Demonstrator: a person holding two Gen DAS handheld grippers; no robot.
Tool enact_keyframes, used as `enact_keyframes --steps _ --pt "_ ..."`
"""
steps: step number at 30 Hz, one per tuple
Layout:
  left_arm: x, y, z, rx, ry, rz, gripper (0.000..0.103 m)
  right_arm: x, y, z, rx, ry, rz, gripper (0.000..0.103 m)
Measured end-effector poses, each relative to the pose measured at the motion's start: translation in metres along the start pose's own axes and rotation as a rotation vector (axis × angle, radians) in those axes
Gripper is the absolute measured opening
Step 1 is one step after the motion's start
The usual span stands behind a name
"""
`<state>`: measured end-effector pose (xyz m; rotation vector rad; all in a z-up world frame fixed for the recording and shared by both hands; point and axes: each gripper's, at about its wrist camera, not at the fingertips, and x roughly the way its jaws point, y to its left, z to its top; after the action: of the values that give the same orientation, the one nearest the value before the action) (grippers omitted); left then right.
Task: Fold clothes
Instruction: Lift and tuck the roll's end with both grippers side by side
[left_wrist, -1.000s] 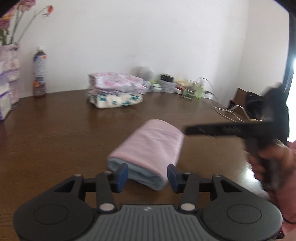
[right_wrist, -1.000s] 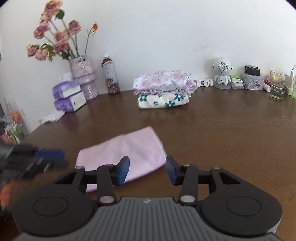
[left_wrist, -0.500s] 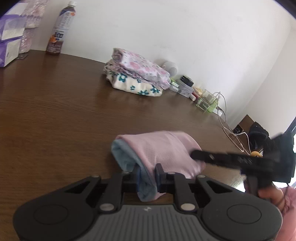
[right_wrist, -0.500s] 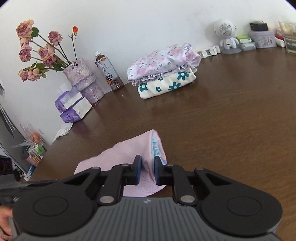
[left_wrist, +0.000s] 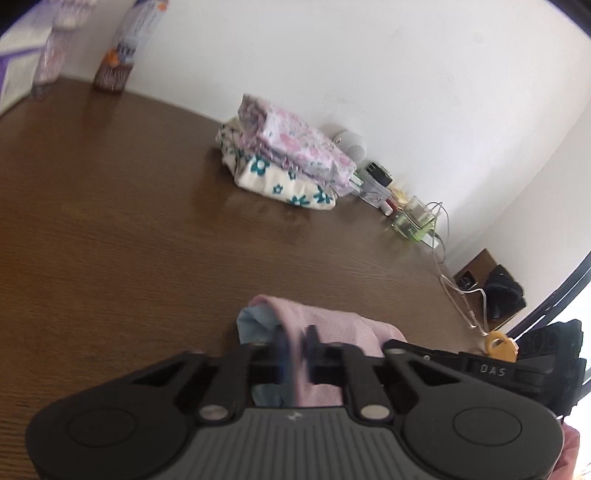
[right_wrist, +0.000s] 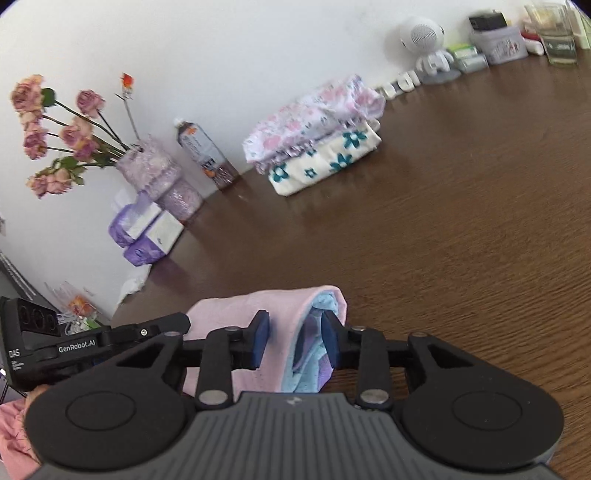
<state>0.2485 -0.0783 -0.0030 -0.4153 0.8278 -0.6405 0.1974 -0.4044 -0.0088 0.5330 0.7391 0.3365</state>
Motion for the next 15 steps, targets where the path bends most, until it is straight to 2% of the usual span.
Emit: enact_keyframes --steps 1,2,6,8,10,12,13,14,15 --pt "0.002 0.003 -0.001 -0.010 0.005 -0.003 0.005 0.001 -0.001 -0.001 0.002 -0.003 0.000 0.013" --pt "0.001 0.004 0.000 -0.013 -0.001 -0.002 0.005 0.000 -0.003 -0.002 0.005 -0.006 0.005 0.011" --pt "-0.003 0.006 0.003 -0.021 -0.027 -0.002 0.007 -0.001 -0.008 -0.003 0.027 -0.019 0.033 0.011" --pt "-0.004 0.004 0.007 -0.016 -0.033 -0.017 0.019 -0.003 -0.009 0.001 0.045 -0.034 0.046 0.018" --pt "0.001 0.001 0.012 -0.020 -0.037 -0.007 0.021 -0.004 -0.010 0.005 0.060 -0.047 0.051 0.027" --pt "0.008 -0.002 0.014 -0.020 -0.028 0.009 0.019 0.000 -0.009 0.009 0.069 -0.046 0.040 0.027" --pt "0.012 -0.002 0.013 -0.019 -0.020 0.017 0.007 0.003 -0.009 0.012 0.073 -0.045 0.034 0.025" --pt "0.015 -0.001 0.012 -0.018 -0.013 0.024 0.004 0.005 -0.009 0.012 0.074 -0.043 0.028 0.012" --pt "0.015 0.000 0.012 -0.024 -0.013 0.026 0.004 0.006 -0.010 0.011 0.072 -0.040 0.020 0.009"
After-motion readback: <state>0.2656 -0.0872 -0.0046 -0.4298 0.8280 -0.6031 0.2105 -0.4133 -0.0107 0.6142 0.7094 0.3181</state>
